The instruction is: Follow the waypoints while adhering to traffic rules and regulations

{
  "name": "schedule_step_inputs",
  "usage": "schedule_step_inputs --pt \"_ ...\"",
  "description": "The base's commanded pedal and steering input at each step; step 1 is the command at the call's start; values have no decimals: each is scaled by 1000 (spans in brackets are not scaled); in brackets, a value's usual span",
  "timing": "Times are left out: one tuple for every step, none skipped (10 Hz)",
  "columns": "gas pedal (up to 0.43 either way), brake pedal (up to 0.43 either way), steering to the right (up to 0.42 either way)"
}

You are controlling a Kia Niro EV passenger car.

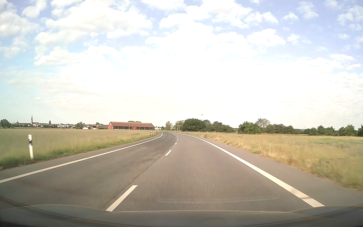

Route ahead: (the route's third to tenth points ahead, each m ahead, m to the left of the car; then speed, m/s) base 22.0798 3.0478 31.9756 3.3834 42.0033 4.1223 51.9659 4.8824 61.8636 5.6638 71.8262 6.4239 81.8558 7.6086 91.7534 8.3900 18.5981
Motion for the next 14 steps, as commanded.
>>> schedule_step_inputs --pt "87 30 -9" --pt "87 24 -8" --pt "87 30 -9" --pt "87 30 -8" --pt "87 30 -7" --pt "87 30 -7" --pt "87 30 -6" --pt "87 30 -6" --pt "87 24 -5" --pt "87 30 -5" --pt "87 30 -6" --pt "87 24 -5" --pt "87 30 -5" --pt "87 30 -5"
